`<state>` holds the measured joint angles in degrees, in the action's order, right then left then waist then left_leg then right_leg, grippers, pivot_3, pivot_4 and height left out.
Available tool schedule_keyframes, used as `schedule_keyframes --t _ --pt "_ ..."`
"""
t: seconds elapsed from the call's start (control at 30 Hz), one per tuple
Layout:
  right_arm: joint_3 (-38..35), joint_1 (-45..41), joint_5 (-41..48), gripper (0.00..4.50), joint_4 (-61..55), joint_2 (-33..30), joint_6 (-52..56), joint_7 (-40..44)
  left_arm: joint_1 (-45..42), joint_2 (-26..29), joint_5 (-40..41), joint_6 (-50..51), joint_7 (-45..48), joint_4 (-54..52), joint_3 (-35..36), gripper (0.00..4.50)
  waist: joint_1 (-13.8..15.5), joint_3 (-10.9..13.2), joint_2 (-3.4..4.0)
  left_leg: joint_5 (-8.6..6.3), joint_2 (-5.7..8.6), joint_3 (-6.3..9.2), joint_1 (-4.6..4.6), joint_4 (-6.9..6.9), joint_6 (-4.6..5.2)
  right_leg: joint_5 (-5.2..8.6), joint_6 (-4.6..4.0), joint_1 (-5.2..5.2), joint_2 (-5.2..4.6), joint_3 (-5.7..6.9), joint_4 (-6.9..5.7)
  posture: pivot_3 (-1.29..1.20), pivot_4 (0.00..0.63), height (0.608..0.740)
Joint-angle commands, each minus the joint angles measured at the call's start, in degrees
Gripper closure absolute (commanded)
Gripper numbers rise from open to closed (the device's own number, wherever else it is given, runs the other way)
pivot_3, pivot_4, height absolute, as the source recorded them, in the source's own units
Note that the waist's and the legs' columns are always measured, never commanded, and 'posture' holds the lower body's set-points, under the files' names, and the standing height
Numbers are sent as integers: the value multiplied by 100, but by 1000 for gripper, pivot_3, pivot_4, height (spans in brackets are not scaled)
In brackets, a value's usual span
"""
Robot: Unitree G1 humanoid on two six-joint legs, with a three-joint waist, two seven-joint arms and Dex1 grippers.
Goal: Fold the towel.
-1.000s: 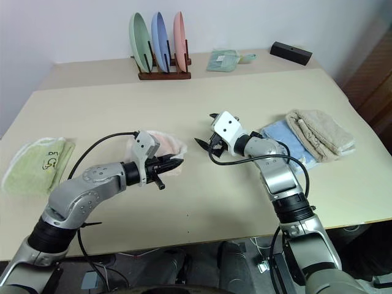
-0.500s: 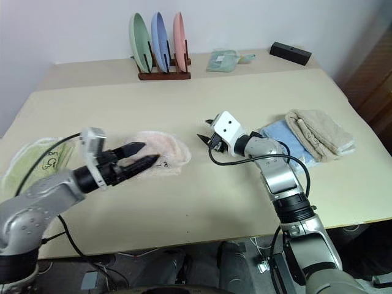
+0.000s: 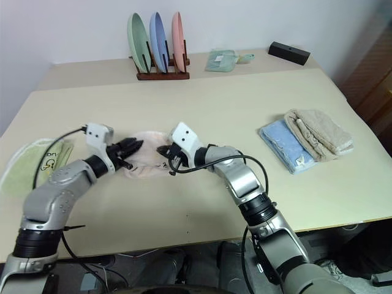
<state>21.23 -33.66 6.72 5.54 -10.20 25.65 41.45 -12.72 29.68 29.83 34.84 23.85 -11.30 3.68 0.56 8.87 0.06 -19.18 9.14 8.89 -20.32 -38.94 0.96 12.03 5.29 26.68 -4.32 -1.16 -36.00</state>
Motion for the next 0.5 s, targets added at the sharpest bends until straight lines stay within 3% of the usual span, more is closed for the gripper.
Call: schedule_keyframes --t 0.03,0.27,0.37,0.43,0.5 --pt "169 125 -308 4500 345 66 -120 -219 203 -1 -384 -334 245 159 -222 3254 0 0 0 0 0 0 1 0 0 0 0 0 0 0 -1 0 150 740" --pt "73 376 -398 4500 326 7 -157 -373 551 -164 -592 -544 311 242 -179 3254 8 -7 4 0 0 0 21 0 0 0 0 -19 0 -1 -1 0 150 740" --pt "-83 337 -251 4500 81 -15 -237 -303 634 -255 -309 -485 309 6 91 3254 6 -7 4 0 0 0 24 0 0 0 0 -21 0 -1 -2 0 150 740" --pt "-239 293 -86 3978 -233 -83 -304 -162 680 -362 214 -273 276 -343 544 3324 6 -6 3 -1 0 1 20 0 1 0 0 -19 0 -1 -1 0 150 740" --pt "-383 244 38 3213 -588 -215 -384 -17 763 -438 930 -11 219 -717 1149 2760 7 -5 2 -1 -1 1 6 -4 1 0 0 -7 0 -1 -2 0 150 740"
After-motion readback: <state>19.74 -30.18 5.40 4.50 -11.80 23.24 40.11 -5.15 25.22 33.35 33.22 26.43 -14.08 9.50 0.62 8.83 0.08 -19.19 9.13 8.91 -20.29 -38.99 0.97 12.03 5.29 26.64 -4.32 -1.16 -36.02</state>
